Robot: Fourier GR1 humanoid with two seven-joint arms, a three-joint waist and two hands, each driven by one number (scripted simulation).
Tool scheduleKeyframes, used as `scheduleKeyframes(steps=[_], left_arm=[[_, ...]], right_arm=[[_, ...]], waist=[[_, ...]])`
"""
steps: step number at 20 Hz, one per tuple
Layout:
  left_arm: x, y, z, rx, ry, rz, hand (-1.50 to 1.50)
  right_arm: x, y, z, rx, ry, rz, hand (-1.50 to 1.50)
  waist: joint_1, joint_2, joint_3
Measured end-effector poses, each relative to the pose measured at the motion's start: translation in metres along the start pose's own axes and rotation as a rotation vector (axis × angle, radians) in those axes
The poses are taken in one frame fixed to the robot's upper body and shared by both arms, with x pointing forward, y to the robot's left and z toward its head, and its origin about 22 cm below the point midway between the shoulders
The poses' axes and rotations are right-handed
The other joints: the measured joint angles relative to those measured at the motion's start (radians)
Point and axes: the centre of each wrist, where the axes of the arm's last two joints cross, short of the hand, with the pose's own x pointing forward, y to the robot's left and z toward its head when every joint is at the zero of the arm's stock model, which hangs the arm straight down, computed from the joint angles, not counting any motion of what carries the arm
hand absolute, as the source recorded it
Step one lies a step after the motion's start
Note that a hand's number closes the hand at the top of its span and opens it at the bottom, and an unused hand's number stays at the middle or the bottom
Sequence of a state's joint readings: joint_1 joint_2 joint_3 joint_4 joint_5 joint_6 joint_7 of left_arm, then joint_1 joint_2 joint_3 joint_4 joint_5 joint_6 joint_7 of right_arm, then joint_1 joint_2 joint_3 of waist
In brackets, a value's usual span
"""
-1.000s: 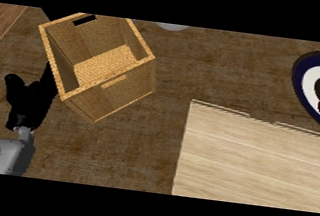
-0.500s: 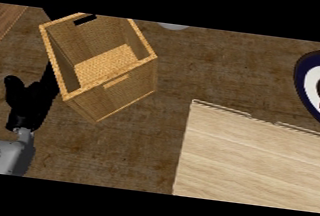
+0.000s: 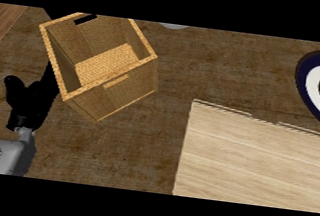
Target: Pick the tomato from the tray and place it in the plate
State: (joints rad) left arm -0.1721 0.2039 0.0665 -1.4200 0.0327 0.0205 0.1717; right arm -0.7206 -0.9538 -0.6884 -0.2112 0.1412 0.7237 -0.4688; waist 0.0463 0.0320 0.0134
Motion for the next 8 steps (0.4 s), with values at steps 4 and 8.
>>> scheduleKeyframes(steps=[4,8], left_arm=[[0.0,0.002,-0.001,-0.002,-0.003,0.002,0.0],[0.002,0.001,-0.001,-0.007,-0.004,0.002,0.0]], right_arm=[[-0.002,-0.004,0.006,-0.008,0.006,0.014,-1.5],[-0.005,-0.006,0.011,-0.012,0.027,0.04,-1.5]], waist=[[0.001,0.002,0.001],[0.005,0.004,0.002]])
